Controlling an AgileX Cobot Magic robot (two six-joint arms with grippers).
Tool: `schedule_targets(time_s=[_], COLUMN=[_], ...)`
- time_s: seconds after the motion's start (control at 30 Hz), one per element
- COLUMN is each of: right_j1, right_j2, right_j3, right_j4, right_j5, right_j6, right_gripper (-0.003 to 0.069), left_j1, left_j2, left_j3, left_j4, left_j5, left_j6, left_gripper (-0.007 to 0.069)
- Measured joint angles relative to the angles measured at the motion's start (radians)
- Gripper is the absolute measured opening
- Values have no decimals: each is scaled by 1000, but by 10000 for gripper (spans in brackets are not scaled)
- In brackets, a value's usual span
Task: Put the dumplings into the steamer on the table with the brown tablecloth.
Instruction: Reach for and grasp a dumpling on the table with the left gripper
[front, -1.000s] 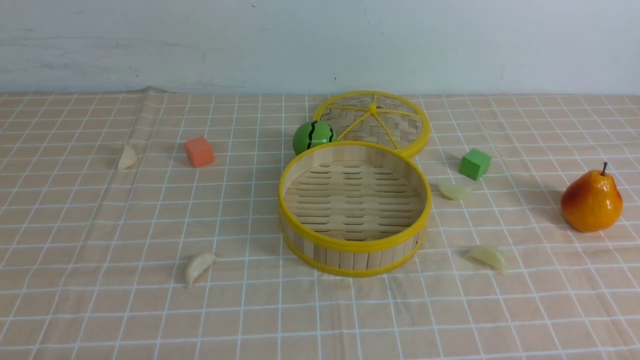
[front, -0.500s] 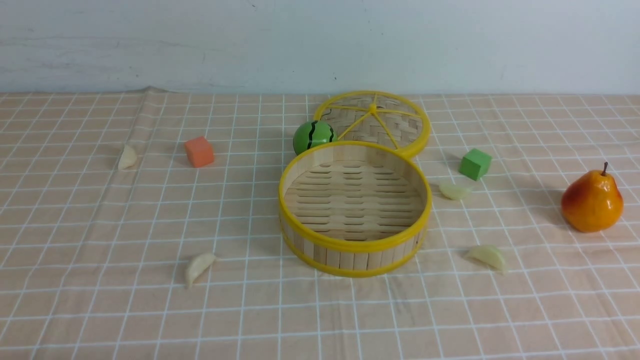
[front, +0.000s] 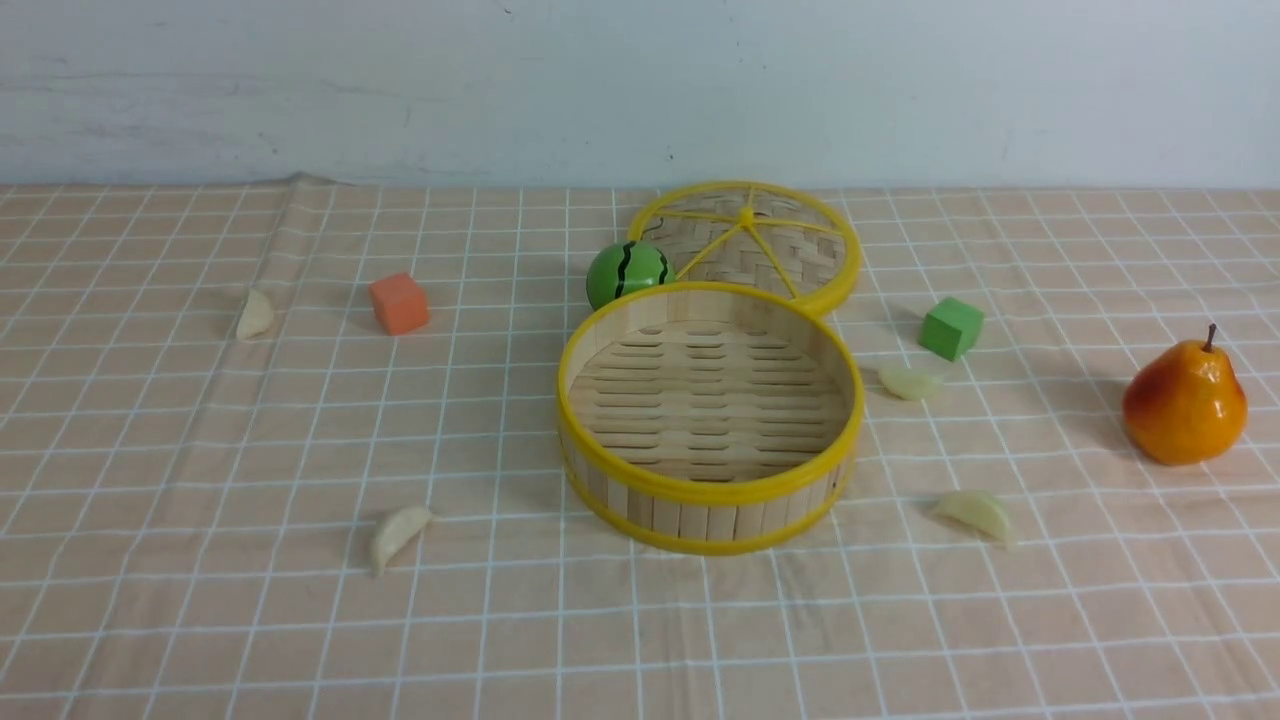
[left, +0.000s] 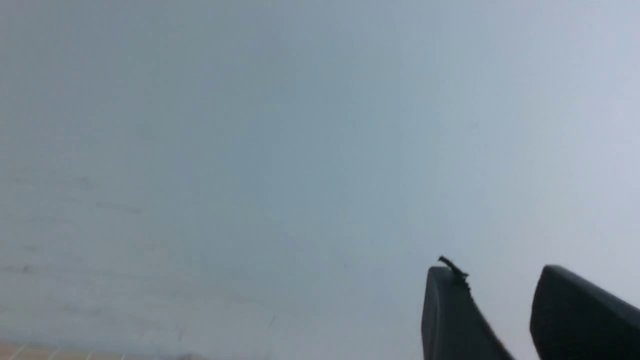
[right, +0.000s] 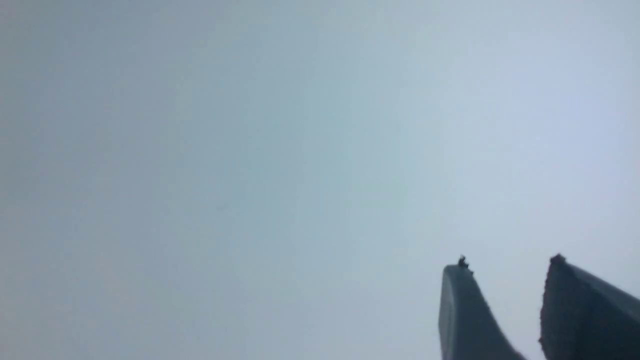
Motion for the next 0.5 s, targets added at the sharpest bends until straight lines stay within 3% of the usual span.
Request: schedule_targets(time_s=[0.1, 0.13, 0.23, 0.37, 0.5], right_j1=[0, 0, 0, 0, 0], right_j2=[0, 0, 0, 4, 75], right_j3=[0, 0, -6, -56, -128], right_j4=[-12, -21, -30, -30, -30], right_j5=[-12, -12, -2, 37, 54], right_j6=[43, 84, 163, 192, 195], right_gripper=[240, 240, 236, 181, 36], left_j1=[0, 0, 0, 0, 0], left_j2=[0, 0, 0, 27, 210], left_j3=[0, 0, -50, -190, -388], left_j4=[1, 2, 21, 94, 227], left_j5=[-77, -100, -28, 117, 241], left_j6=[-89, -177, -346, -383, -362], left_gripper=[238, 234, 197, 122, 1])
